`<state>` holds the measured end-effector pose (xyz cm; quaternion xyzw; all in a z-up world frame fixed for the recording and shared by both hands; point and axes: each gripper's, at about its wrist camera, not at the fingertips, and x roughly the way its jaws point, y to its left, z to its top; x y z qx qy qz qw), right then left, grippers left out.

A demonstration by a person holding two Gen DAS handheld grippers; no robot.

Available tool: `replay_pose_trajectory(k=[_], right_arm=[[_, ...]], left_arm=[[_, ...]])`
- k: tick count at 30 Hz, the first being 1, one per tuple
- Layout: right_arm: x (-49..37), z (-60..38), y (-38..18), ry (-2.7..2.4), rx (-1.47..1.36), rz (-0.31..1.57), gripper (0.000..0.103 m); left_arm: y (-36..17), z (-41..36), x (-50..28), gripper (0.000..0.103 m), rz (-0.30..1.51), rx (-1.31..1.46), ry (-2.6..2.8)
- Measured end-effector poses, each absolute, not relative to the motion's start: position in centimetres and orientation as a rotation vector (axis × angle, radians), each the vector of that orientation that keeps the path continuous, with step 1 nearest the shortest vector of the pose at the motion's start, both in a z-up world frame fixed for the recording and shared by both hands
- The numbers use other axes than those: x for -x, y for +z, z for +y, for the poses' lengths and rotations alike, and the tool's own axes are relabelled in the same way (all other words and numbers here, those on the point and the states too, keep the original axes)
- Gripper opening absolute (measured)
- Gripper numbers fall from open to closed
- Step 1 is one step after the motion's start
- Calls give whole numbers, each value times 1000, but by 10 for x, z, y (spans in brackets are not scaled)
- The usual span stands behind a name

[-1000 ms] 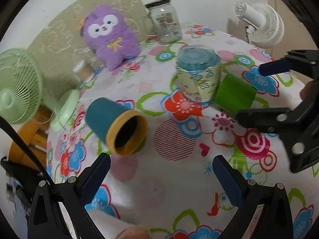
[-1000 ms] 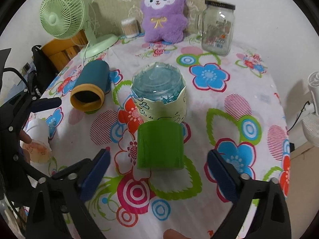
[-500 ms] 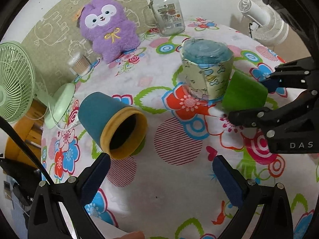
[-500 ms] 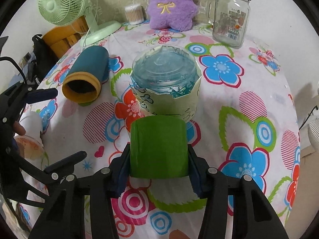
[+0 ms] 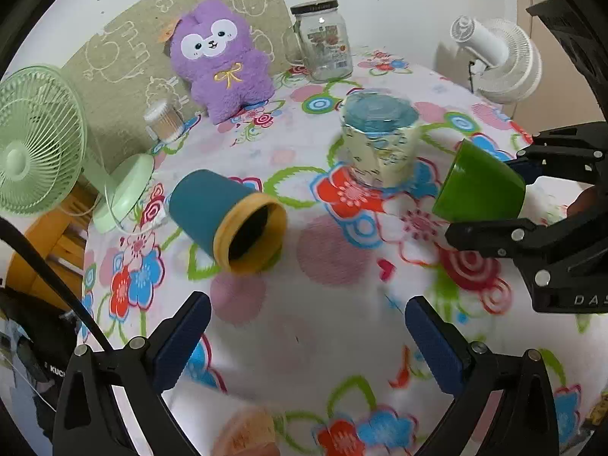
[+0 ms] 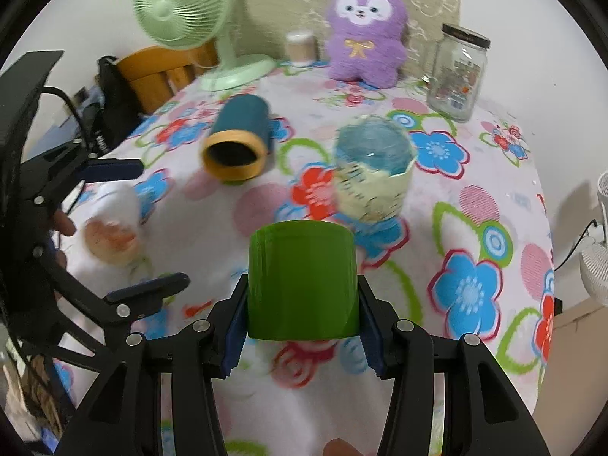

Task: Flip cup upside down
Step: 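Close the right tool on the green cup and lift it, then carry the green cup with the right tool toward the left tool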

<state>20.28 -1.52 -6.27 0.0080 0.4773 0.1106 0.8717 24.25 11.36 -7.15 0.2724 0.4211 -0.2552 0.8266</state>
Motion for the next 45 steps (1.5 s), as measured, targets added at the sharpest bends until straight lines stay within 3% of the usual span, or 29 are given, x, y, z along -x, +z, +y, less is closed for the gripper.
replay_pose_trajectory(k=[10,22,45], right_arm=[[-135,24,-52,264,-12,987,54],[-83,56,-81,251,-48,1044,54],[-67,66,-107,203,-42,1067,57]], left_arm=[[-64,146,-177,103,917,-518,-589],[-87,174,-109,103,948,-518,-605],[-111,185,-86,103,978,-563,-575]])
